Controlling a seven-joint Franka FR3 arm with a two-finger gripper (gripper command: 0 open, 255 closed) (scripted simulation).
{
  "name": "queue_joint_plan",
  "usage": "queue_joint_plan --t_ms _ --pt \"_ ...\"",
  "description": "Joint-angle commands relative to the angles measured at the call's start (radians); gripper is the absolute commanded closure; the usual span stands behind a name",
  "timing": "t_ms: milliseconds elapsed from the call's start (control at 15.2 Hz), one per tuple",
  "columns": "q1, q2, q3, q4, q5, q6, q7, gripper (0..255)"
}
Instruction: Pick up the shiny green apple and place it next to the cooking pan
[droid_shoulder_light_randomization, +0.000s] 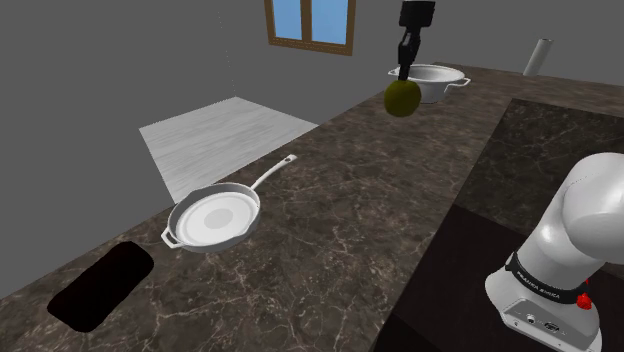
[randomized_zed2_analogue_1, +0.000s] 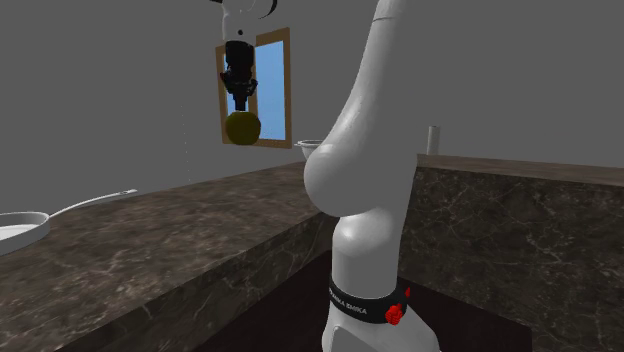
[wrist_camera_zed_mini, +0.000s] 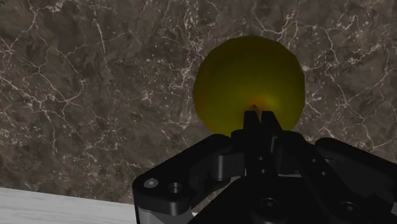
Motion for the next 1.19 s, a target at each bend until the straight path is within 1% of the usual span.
queue_joint_plan --t_ms 0,330,660,924,1056,1122 --pt "0.014 0.061 0.012 0.054 0.017 0.007 0.022 255" --pt "0.046 0.219 0.042 0.223 0.054 -0.005 0.077 255" --pt "0.070 0.398 0.067 0.443 0.086 -0.045 0.130 255" --pt "0.082 0.569 0.084 0.678 0.110 -0.108 0.171 255" --pt "0.085 0.674 0.092 0.834 0.122 -0.158 0.193 255" --pt "0.084 0.736 0.096 0.931 0.129 -0.192 0.205 255"
